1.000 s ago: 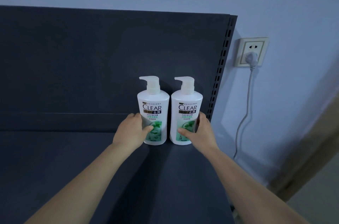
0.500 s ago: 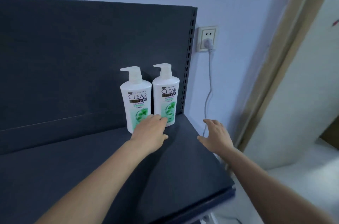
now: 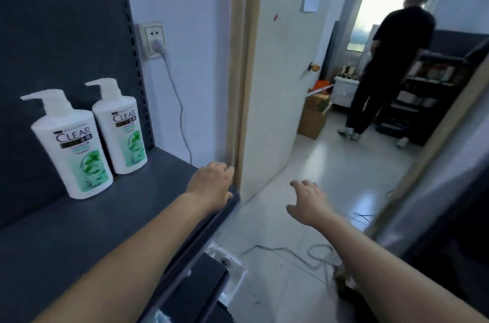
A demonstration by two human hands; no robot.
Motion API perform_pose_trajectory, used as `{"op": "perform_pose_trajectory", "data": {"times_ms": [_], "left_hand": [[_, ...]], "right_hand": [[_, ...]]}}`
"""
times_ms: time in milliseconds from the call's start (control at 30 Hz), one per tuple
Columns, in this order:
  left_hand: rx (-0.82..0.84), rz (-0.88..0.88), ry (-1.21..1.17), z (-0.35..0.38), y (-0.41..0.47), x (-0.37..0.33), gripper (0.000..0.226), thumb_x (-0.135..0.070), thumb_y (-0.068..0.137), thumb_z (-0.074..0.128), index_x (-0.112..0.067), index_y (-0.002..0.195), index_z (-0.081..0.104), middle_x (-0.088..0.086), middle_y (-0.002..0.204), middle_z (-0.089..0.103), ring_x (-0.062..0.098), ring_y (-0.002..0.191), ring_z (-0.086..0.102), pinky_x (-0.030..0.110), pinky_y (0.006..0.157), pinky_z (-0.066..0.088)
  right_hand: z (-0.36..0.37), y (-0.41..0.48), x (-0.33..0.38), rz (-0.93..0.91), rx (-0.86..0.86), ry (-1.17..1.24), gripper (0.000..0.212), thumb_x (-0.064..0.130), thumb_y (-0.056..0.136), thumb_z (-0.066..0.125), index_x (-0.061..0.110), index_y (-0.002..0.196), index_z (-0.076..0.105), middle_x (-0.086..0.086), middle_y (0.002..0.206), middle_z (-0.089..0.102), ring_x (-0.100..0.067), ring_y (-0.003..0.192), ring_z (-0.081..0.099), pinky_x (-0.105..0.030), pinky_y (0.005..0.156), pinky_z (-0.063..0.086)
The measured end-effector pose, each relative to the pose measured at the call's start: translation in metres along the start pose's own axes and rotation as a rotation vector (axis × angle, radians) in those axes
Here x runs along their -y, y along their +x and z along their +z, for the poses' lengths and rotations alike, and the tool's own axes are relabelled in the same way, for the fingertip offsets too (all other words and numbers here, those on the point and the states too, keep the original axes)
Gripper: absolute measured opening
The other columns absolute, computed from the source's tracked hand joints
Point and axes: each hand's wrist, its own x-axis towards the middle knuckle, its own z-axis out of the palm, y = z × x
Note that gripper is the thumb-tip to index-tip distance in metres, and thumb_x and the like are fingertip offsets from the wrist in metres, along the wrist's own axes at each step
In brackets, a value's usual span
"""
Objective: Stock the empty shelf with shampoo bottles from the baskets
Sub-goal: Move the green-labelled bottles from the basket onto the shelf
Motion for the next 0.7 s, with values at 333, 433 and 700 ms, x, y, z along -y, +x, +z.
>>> {"op": "perform_pose_trajectory", "data": {"times_ms": [333, 433, 700], "left_hand": [[0.014, 0.339, -0.046, 0.012, -0.005, -0.159, 0.036, -0.036, 0.09, 0.061, -0.013, 0.115, 0.05, 0.007, 0.119, 0.056, 0.026, 0.113, 0.05, 0.037, 0.089, 0.043], [0.037, 0.417, -0.07, 0.015, -0.024, -0.206, 0.036, -0.037, 0.09, 0.06, -0.014, 0.114, 0.05, 0.007, 0.119, 0.056, 0.027, 0.112, 0.051, 0.036, 0.087, 0.041], [0.073, 0.646, -0.085, 0.022, -0.088, -0.314, 0.031, -0.033, 0.09, 0.059, -0.014, 0.113, 0.051, 0.005, 0.116, 0.058, 0.025, 0.113, 0.052, 0.036, 0.087, 0.044]], "right_hand": [[0.007, -0.145, -0.124, 0.29, 0.018, 0.022, 0.058, 0.032, 0.091, 0.06, 0.017, 0.142, 0.039, -0.006, 0.14, 0.045, -0.027, 0.131, 0.038, -0.039, 0.102, 0.042], [0.011, -0.199, -0.155, 0.369, 0.007, 0.041, 0.056, 0.031, 0.091, 0.059, 0.016, 0.141, 0.04, -0.008, 0.139, 0.045, -0.028, 0.13, 0.039, -0.04, 0.101, 0.043], [0.039, -0.335, -0.219, 0.604, 0.02, 0.106, 0.064, 0.035, 0.09, 0.062, 0.015, 0.145, 0.037, -0.01, 0.146, 0.041, -0.03, 0.134, 0.037, -0.041, 0.105, 0.042]]}}
